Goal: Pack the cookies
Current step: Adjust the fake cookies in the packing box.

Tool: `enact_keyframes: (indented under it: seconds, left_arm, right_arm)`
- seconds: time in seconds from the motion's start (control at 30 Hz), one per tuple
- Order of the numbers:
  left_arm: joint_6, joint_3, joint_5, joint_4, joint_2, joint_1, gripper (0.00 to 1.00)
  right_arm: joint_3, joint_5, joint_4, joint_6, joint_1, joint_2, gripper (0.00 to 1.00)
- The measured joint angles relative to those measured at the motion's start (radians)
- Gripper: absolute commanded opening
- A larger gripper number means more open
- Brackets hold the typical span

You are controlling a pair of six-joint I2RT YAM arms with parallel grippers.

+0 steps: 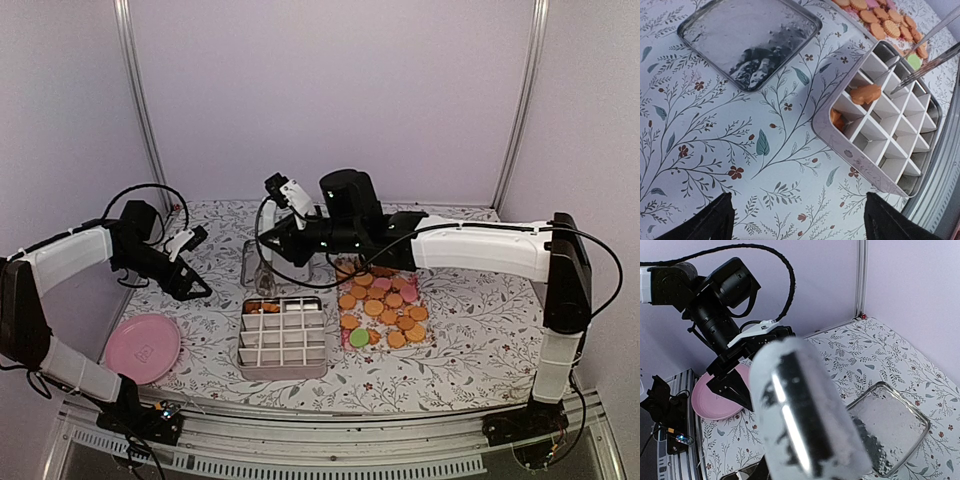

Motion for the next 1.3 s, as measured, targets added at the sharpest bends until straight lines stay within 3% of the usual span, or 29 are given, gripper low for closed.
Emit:
enact_keyframes:
  seconds: [0.5, 0.67, 1.3]
  left_arm:
    - [0.000, 0.000, 0.000, 0.000, 0.000, 0.000, 0.90]
    - [0.000, 0.000, 0.000, 0.000, 0.000, 0.000, 0.90]
    - [0.000, 0.000, -0.001, 0.000, 0.000, 0.000, 0.90]
  right_arm:
    - [0.013, -0.025, -0.028, 0.002, 0.000, 0.046, 0.20]
    - [0.014, -0.013, -0.028, 0.005, 0.000, 0.047, 0.13]
    - [-0.035, 0.089, -0.034, 0.010, -0.013, 0.019, 0.13]
